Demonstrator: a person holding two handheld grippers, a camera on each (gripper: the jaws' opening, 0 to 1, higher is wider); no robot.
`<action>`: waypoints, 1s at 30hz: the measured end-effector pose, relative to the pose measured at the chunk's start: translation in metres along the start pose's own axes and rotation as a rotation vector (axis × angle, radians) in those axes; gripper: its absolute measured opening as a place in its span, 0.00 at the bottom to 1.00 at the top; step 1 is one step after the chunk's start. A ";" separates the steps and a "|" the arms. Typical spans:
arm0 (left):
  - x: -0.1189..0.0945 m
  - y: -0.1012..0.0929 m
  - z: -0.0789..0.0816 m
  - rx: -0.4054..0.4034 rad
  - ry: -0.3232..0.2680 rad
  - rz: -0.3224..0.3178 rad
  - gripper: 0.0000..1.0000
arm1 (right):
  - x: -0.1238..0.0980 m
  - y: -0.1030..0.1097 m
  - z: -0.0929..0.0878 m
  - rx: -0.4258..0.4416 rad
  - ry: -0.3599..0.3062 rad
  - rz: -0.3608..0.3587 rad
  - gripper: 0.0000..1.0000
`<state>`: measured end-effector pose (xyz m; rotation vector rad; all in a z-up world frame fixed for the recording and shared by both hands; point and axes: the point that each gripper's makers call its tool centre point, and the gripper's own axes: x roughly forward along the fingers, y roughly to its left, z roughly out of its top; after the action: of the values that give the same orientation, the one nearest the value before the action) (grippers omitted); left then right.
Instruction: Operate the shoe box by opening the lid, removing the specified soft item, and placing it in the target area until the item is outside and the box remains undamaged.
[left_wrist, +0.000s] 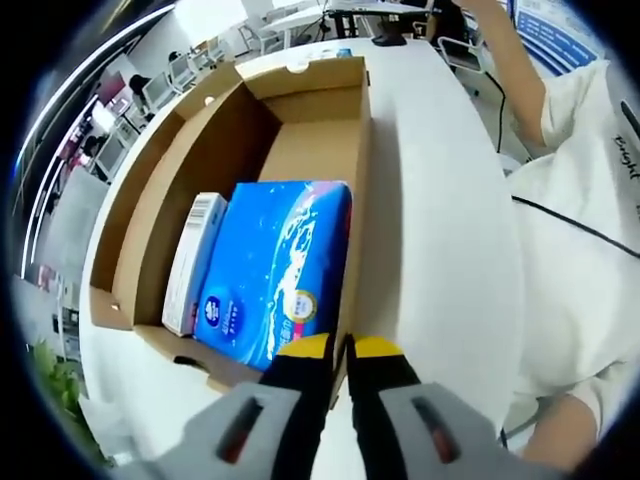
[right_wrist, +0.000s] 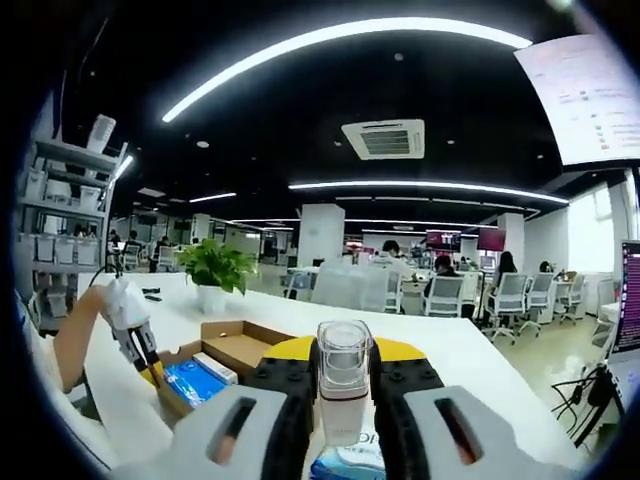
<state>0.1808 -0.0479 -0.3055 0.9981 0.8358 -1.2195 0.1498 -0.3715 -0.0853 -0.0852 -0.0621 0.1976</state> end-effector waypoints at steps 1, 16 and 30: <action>0.000 0.000 0.000 0.001 -0.001 -0.001 0.06 | 0.000 -0.001 -0.001 -0.010 0.005 -0.006 0.19; 0.000 -0.001 0.000 0.009 0.000 -0.004 0.05 | -0.030 -0.065 -0.012 -0.073 0.014 -0.225 0.19; 0.000 -0.001 0.000 0.007 0.010 -0.008 0.05 | -0.019 -0.101 -0.053 -0.100 0.037 -0.287 0.19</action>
<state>0.1803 -0.0479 -0.3055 1.0085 0.8444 -1.2255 0.1545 -0.4783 -0.1301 -0.1784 -0.0463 -0.0944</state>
